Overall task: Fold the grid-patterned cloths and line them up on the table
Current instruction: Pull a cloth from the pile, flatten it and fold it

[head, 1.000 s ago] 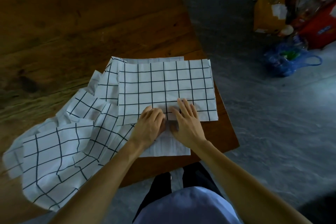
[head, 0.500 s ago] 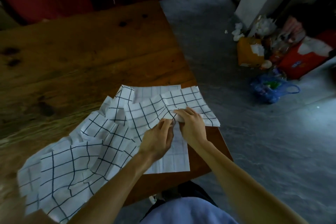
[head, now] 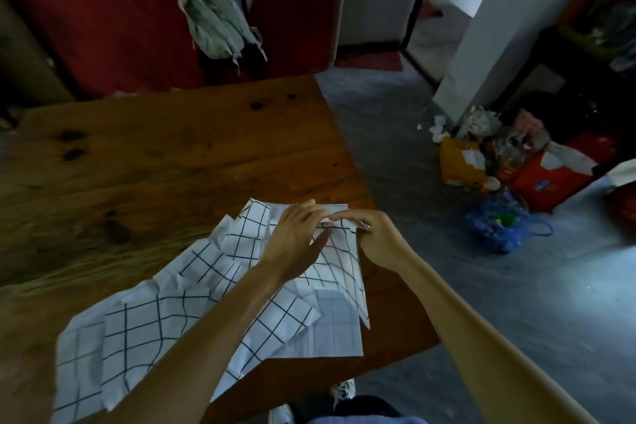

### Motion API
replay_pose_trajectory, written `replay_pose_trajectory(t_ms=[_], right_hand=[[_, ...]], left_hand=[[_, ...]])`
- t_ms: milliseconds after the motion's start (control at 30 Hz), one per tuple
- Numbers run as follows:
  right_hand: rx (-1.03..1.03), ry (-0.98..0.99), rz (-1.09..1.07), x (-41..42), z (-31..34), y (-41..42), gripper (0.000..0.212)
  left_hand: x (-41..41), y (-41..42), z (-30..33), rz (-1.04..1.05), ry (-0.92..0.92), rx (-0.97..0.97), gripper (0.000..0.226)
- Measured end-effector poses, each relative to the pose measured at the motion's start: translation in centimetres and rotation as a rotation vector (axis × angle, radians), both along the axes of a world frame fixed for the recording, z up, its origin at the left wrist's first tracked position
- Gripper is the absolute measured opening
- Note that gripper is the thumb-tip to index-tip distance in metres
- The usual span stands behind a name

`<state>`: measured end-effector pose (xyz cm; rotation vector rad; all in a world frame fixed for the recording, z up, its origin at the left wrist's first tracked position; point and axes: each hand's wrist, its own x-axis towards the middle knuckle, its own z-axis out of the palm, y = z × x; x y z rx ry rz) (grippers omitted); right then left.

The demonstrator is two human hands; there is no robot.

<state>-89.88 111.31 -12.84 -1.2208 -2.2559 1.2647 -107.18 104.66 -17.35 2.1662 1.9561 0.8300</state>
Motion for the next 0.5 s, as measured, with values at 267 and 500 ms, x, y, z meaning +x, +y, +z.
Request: replay_pose_trajectory(t_ms=[267, 500], right_hand=[[0.011, 0.229, -0.389, 0.6, -0.4, -1.3, 0.020], [0.100, 0.169, -0.393, -0.5, -1.4, -1.6, 0.021]], left_hand=[[-0.5, -1.1, 1.3, 0.109, -0.114, 0.113, 0.019], [-1.2, -1.4, 1.7, 0.086, -0.042, 0.102, 0.036]])
